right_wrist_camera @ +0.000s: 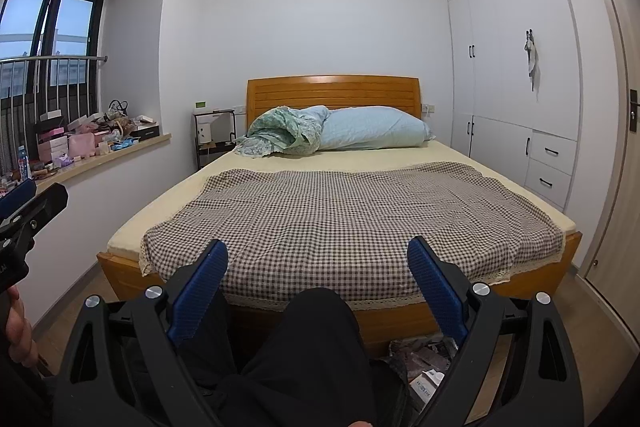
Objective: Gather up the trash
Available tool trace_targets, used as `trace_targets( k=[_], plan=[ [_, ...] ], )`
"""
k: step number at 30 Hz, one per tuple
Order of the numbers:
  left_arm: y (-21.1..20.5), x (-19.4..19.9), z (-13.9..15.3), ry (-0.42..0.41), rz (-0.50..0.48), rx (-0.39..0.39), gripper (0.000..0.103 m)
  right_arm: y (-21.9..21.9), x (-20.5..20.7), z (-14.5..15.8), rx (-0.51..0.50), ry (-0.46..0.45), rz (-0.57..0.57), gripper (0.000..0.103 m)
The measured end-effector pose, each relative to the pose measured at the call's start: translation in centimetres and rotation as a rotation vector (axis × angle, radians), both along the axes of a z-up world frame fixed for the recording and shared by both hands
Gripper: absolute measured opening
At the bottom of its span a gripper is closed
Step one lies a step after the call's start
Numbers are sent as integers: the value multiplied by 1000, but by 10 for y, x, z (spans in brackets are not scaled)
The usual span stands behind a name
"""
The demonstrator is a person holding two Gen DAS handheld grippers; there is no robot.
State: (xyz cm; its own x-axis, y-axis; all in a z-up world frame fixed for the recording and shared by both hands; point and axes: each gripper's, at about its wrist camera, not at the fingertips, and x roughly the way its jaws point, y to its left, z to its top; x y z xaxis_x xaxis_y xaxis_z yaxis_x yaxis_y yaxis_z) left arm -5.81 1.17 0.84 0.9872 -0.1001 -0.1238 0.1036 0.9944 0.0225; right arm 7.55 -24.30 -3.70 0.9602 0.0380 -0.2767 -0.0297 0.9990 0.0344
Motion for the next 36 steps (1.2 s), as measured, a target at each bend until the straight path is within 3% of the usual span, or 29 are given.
trace_targets(
  k=[36],
  plan=[
    [3,-1,-2,7,4,-1,95,-4,1,-1,6,4,-23,87]
  ],
)
